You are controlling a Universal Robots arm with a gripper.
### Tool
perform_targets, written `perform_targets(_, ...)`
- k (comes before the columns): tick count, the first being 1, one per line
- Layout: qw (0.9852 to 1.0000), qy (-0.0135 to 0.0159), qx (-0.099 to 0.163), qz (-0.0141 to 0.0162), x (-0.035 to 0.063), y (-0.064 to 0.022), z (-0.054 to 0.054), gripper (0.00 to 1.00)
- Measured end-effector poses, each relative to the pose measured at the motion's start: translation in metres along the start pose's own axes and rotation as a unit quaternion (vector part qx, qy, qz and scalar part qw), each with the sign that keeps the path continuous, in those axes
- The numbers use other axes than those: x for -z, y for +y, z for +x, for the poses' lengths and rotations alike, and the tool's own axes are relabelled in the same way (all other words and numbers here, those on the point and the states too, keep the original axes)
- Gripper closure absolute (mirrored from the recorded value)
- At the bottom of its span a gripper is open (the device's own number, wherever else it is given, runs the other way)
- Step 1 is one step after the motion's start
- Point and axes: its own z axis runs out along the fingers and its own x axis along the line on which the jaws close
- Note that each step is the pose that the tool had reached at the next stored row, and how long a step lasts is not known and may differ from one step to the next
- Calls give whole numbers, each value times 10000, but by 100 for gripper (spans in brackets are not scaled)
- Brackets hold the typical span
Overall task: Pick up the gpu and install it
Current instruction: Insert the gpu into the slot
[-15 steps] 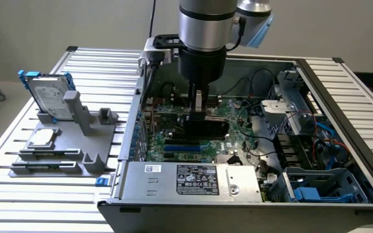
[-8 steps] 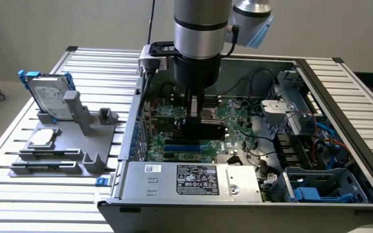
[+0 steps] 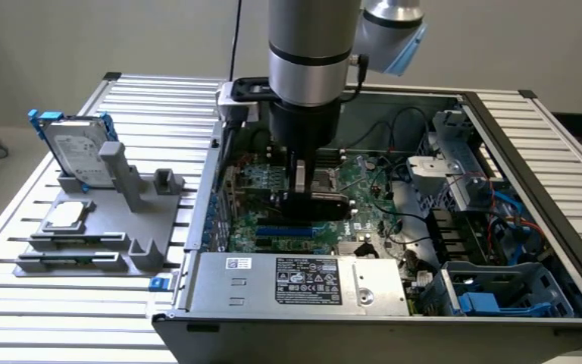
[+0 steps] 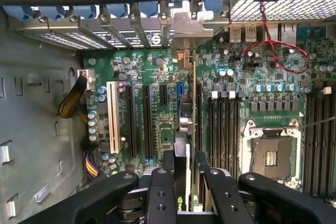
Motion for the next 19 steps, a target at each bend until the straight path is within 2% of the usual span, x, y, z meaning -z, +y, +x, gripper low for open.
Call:
perform_targets(9,9999,-110,44,-5,-121,13,62,73)
perform_targets(15,9998,-196,46,-8,-146,25,66,73)
perform_targets(19,9998,-206,46,-13,-157,31,73,73)
